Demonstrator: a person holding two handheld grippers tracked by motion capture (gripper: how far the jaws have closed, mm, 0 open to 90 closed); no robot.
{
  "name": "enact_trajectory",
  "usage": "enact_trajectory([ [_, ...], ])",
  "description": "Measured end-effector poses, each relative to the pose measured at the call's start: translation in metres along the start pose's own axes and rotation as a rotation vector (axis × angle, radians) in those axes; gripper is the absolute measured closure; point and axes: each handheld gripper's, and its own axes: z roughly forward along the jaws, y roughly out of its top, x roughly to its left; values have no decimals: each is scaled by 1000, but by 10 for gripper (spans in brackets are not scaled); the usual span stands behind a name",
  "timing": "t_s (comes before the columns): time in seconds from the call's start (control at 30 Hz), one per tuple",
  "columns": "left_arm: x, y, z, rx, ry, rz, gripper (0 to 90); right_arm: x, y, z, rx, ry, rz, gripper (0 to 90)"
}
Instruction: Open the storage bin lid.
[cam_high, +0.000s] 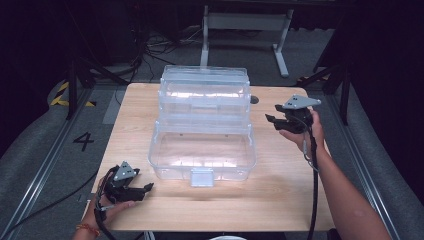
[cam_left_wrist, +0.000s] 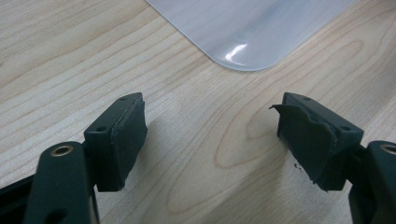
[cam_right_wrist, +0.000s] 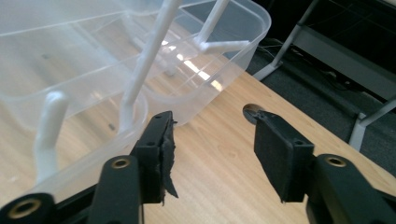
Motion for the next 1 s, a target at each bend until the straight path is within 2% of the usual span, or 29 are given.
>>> enact_trajectory([
  [0.1,0,0,0,1,0,-1,245,2,-5,-3,10,1,-4,428],
  [0.13,0,0,0,1,0,-1,244,2,-7,-4,26,11,9,405],
  [0.17,0,0,0,1,-1,-1,244,4,-10,-6,18,3,11,405],
  [0.27,0,0,0,1,-1,-1,244,7,-19,-11,31,-3,-2,371],
  [0.33,0,0,0,1,-2,-2,244,9,-26,-14,26,-7,-13,371],
  [0.43,-1,0,0,2,-5,-10,244,14,-36,-18,49,-7,-36,354],
  [0.63,-1,0,0,3,-3,-12,242,21,-56,-26,55,16,-33,340],
  [1.0,-1,0,0,4,-2,-12,241,31,-93,-41,77,21,-25,314],
])
